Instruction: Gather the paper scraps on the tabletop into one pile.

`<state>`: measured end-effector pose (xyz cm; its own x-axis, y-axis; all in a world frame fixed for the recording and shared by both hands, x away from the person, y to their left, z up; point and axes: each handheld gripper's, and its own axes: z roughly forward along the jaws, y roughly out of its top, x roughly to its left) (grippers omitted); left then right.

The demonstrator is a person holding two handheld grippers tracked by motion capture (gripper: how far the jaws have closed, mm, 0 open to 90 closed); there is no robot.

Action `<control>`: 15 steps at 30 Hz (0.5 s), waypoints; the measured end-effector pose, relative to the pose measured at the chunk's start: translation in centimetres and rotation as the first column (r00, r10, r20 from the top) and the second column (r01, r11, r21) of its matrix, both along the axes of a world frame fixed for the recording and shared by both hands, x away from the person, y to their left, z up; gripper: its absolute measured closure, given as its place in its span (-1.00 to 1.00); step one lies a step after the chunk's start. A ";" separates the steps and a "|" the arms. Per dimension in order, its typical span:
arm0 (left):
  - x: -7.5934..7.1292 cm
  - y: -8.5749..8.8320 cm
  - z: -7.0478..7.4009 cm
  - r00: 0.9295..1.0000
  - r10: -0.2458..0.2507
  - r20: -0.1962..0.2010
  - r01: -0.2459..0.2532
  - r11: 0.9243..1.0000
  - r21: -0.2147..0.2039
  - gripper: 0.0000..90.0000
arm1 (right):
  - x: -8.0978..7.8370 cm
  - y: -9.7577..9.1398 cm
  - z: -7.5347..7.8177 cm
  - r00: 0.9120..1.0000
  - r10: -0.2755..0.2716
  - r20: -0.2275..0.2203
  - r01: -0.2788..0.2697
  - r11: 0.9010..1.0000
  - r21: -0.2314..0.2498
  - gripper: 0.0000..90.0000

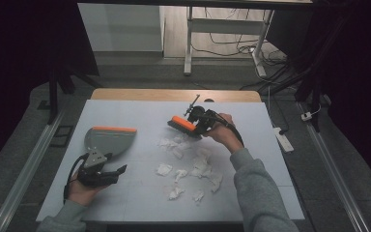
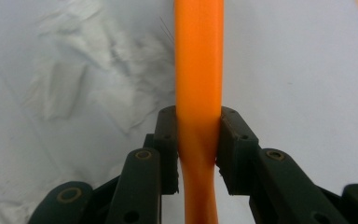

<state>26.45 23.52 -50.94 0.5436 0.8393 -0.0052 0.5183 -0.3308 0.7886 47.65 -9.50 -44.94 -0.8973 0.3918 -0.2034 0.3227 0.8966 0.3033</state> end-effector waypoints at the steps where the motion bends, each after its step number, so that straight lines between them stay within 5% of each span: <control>1: 0.0 0.0 0.0 1.000 -0.001 0.000 0.001 1.000 0.001 -0.36 | -0.4 0.2 0.0 1.000 0.015 -0.002 -0.015 1.000 -0.017 0.58; 10: -0.1 -0.2 0.1 1.000 -0.004 0.003 0.004 1.000 0.003 -0.36 | -4.1 -0.3 0.6 0.990 0.135 -0.048 -0.138 0.989 -0.047 0.58; 15: -0.2 -0.2 0.2 1.000 -0.001 0.008 0.001 1.000 0.002 -0.36 | -5.5 -2.0 2.6 0.995 0.104 0.010 -0.105 0.993 0.059 0.58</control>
